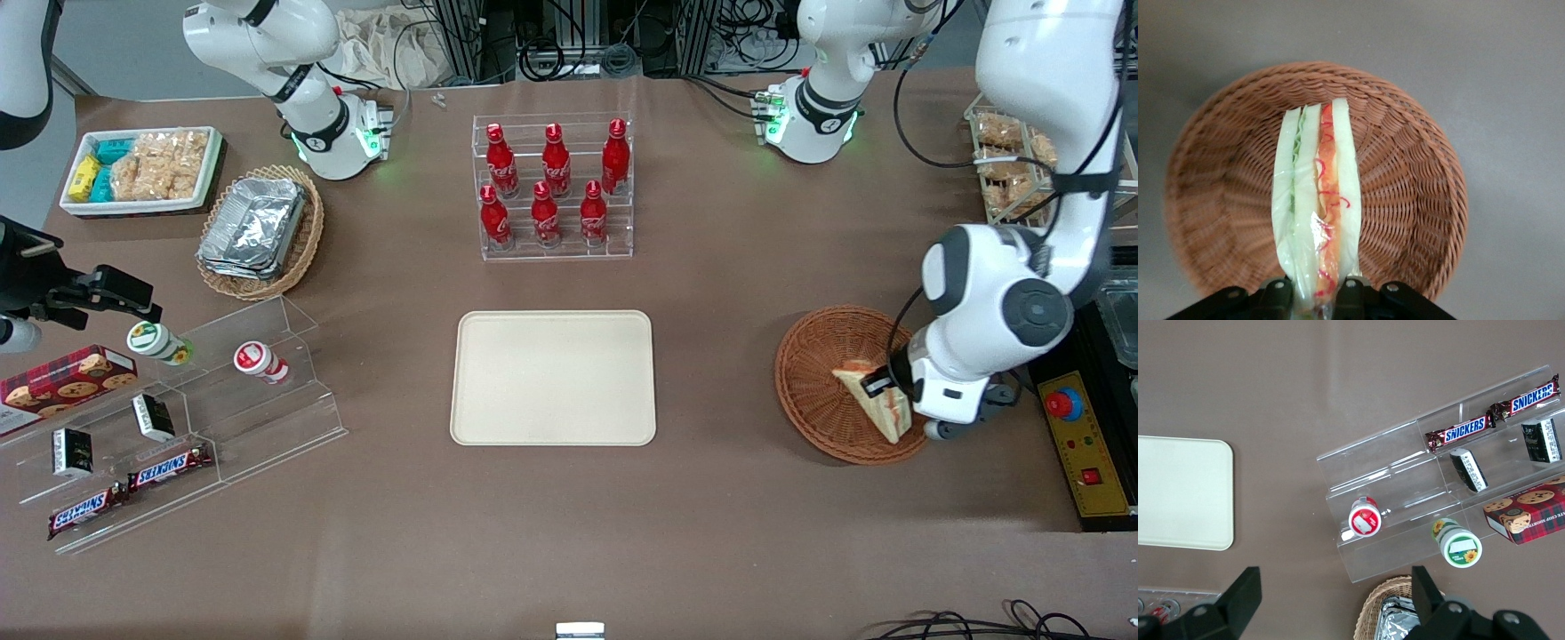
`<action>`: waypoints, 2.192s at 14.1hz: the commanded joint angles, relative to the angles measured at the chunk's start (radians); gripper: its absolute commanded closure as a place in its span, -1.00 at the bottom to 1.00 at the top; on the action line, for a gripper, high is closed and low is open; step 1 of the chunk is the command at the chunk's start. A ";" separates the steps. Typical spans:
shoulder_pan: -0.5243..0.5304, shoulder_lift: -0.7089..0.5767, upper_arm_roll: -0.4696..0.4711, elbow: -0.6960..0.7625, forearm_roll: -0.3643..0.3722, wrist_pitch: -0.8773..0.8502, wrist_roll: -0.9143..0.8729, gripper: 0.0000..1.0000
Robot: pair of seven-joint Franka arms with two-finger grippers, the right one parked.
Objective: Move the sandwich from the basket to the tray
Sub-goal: 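Close the left gripper on the sandwich's upright edge, then lift the sandwich and carry it toward the cream tray, then lower the sandwich onto the tray and open the left gripper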
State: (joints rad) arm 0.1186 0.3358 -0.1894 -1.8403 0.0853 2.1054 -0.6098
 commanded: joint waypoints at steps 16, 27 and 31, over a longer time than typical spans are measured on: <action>-0.217 0.024 -0.384 0.010 0.022 0.022 -0.111 1.00; -0.319 0.382 -0.375 0.164 0.398 0.206 -0.337 1.00; -0.320 0.385 -0.375 0.205 0.392 0.199 -0.337 1.00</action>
State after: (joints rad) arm -0.1890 0.6975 -0.5725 -1.6925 0.4561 2.3124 -0.9192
